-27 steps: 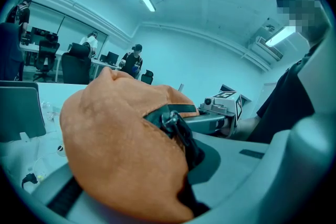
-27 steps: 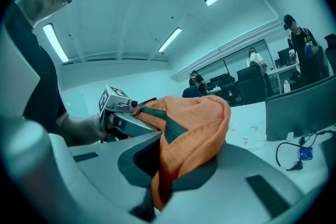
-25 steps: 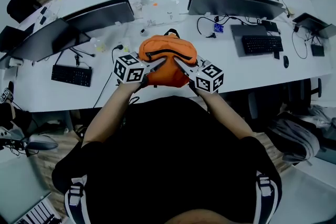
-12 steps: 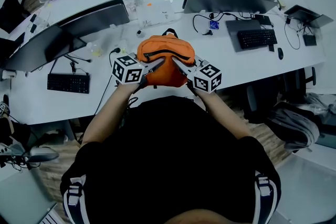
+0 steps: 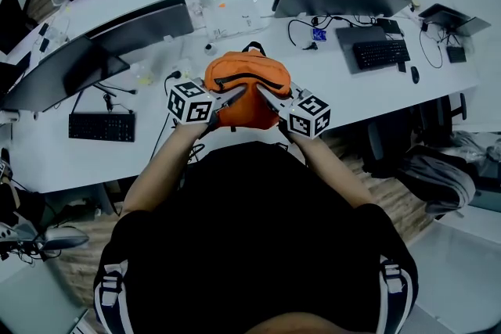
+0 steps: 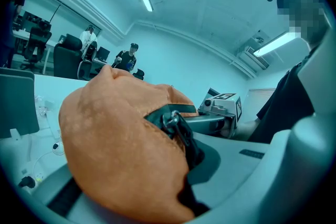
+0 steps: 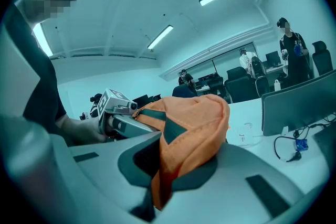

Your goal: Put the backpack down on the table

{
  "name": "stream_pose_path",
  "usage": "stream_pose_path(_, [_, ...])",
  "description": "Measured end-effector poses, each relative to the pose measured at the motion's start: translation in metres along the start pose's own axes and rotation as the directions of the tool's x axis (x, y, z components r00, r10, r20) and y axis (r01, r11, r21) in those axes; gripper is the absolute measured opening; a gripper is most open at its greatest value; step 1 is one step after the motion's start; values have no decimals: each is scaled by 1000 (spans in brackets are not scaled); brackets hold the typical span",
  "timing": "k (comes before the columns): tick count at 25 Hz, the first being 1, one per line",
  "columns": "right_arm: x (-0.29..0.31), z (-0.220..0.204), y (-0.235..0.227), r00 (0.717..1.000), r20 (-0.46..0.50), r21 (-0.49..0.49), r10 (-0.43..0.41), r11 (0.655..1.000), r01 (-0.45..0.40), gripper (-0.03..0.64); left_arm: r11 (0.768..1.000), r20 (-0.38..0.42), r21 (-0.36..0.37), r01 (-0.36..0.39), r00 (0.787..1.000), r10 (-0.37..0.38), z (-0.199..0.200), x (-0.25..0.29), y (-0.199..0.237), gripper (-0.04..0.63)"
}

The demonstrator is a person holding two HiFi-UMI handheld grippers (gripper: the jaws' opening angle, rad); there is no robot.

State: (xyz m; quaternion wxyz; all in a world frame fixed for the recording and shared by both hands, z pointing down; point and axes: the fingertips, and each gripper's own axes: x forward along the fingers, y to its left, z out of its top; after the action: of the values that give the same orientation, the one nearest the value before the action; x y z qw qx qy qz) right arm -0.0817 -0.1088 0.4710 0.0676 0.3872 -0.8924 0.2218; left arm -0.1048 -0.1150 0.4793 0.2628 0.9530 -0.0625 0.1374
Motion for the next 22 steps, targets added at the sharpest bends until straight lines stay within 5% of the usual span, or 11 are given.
stream_pose_path(12, [1,-7,-1,1000,-10,22,-7,1000,7,32,1000,-6,-11,19,1000,-19,-7,1,2,40])
stream_pose_path(22, [5,-2,-17,997,-31,36,67,997,-66,32,999,5,-21,-25,1000,25,3,11,16,40])
